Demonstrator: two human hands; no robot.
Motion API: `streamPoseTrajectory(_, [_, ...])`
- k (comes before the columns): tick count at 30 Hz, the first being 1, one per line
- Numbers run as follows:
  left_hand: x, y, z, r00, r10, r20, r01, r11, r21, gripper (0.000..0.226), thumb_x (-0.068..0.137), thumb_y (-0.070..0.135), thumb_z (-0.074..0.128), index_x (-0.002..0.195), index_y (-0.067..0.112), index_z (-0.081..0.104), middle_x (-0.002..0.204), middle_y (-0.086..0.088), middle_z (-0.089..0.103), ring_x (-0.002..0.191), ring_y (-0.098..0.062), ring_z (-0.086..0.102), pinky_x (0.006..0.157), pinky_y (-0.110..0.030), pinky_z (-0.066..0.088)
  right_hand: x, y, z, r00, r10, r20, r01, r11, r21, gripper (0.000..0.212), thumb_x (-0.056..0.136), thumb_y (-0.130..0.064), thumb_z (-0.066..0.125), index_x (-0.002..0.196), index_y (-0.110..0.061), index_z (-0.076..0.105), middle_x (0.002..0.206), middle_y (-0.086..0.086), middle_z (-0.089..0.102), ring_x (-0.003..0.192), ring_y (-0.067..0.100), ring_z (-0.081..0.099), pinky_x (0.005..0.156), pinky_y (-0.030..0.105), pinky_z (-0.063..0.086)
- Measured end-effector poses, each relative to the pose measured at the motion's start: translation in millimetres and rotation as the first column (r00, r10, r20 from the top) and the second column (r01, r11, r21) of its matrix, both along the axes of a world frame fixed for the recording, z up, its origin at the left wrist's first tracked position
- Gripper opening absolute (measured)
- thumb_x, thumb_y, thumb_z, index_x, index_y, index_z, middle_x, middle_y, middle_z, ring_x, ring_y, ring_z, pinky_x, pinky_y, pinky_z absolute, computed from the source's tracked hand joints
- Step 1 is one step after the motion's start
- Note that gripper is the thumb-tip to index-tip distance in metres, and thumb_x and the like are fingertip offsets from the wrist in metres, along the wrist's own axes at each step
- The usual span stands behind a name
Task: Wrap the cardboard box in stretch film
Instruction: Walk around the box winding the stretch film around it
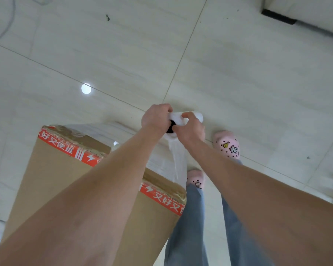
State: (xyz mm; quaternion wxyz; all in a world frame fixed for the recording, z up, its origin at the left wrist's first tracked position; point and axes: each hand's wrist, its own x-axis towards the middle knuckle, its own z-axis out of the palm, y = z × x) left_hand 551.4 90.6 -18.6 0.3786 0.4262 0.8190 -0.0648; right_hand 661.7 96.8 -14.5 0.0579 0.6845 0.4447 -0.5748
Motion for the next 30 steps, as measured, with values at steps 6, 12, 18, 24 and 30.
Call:
streamPoseTrajectory(6, [-2.7, 4.3, 0.7, 0.997, 0.065, -0.038, -0.065, 0.998, 0.002, 0.023, 0.082, 0.011, 0.053, 0.1, 0.017, 0.065, 0.096, -0.003, 0.063, 0.086, -0.024, 0.059, 0.064, -0.028, 0.041, -4.0, 18.3, 1.1, 0.991, 0.13, 0.015, -0.131, 0.991, 0.04, 0.047, 0.081, -0.019, 0.061, 0.127, -0.028, 0.053, 0.099, -0.002, 0.053, 0.085, 0.022, 0.058, 0.065, 0.028, 0.044])
streamPoseTrajectory(12, [-8.1, 11.3, 2.6, 0.97, 0.24, -0.04, -0.24, 0.971, 0.004, 0.013, 0.08, 0.014, 0.056, 0.093, 0.012, 0.06, 0.083, -0.001, 0.055, 0.077, -0.021, 0.054, 0.061, -0.027, 0.038, -13.4, 41.5, 1.9, 0.971, 0.239, 0.017, -0.24, 0.966, 0.1, 0.044, 0.081, -0.018, 0.059, 0.123, -0.029, 0.057, 0.112, -0.001, 0.061, 0.098, 0.022, 0.059, 0.073, 0.026, 0.042])
streamPoseTrajectory(18, [-27.6, 15.6, 2.1, 0.784, 0.62, 0.016, -0.62, 0.784, -0.026, 0.019, 0.08, 0.022, 0.063, 0.087, 0.005, 0.06, 0.082, -0.011, 0.066, 0.064, -0.026, 0.065, 0.053, -0.026, 0.045, -31.9, 62.8, 0.9, 0.973, 0.206, -0.102, -0.196, 0.975, 0.103, 0.046, 0.083, -0.018, 0.063, 0.127, -0.021, 0.052, 0.112, 0.001, 0.056, 0.097, 0.02, 0.056, 0.076, 0.027, 0.046])
streamPoseTrajectory(24, [-34.0, 23.3, 5.0, 0.862, 0.506, -0.026, -0.506, 0.857, -0.102, 0.021, 0.084, 0.024, 0.061, 0.097, 0.008, 0.055, 0.089, -0.005, 0.06, 0.075, -0.023, 0.056, 0.058, -0.027, 0.04, -49.4, 67.8, -0.2, 0.977, 0.197, -0.086, -0.201, 0.979, -0.04, 0.047, 0.083, -0.023, 0.064, 0.126, -0.019, 0.046, 0.103, 0.003, 0.056, 0.089, 0.027, 0.065, 0.081, 0.041, 0.056])
streamPoseTrajectory(30, [-32.6, 41.1, 3.3, 0.956, 0.276, -0.1, -0.287, 0.952, -0.107, 0.02, 0.084, 0.011, 0.05, 0.1, 0.013, 0.06, 0.101, -0.007, 0.063, 0.093, -0.027, 0.059, 0.066, -0.029, 0.037, -52.8, 73.1, -4.0, 0.961, 0.271, -0.051, -0.274, 0.959, -0.068, 0.035, 0.08, -0.015, 0.058, 0.114, -0.018, 0.048, 0.086, -0.003, 0.054, 0.084, 0.025, 0.064, 0.077, 0.045, 0.057])
